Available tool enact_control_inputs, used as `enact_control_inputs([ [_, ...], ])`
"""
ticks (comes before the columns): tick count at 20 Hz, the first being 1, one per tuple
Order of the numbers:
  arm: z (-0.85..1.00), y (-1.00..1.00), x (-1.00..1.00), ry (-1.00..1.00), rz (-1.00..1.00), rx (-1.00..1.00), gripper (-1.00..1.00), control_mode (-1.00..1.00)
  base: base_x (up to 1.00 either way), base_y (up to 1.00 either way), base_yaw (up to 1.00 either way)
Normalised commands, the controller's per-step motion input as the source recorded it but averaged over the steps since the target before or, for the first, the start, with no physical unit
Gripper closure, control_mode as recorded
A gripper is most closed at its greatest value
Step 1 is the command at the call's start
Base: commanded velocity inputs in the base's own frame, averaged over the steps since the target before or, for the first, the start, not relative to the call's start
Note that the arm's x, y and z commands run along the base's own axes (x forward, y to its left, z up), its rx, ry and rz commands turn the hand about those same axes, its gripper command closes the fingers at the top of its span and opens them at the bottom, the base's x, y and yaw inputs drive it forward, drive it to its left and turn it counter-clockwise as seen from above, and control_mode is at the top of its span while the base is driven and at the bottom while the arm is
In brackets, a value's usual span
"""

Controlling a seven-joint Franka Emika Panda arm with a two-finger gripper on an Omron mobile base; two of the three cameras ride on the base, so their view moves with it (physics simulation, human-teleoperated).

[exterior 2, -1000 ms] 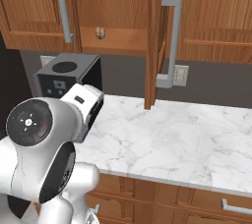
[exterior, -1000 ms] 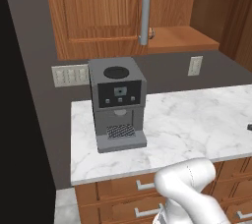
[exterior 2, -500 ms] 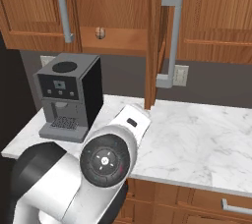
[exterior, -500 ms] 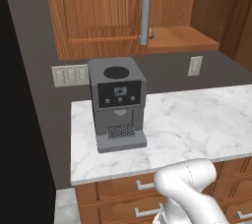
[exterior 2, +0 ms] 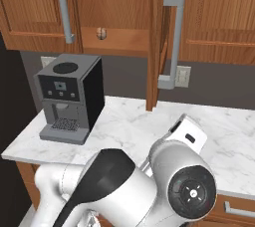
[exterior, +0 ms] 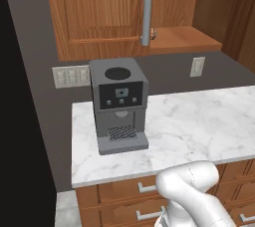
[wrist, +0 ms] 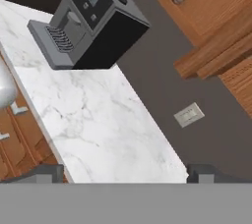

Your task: Pick the tangerine from the counter and place it in the cabinet. Then close the cabinet.

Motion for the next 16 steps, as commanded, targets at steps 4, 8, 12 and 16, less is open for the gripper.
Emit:
enact_control_inputs([
  [4, 0.0, -0.51, 0.68, -0.11, 0.14, 0.09, -1.0, -1.0, 0.0, 0.0, 0.0],
  [8, 0.0, -0.48, 0.81, -0.07, 0.18, 0.1, -1.0, -1.0, 0.0, 0.0, 0.0],
  [12, -0.02, -0.39, 0.86, -0.07, 0.18, 0.07, -1.0, -1.0, 0.0, 0.0, 0.0],
  [16, -0.04, -0.39, 0.82, -0.1, 0.17, 0.08, -1.0, -1.0, 0.0, 0.0, 0.0],
])
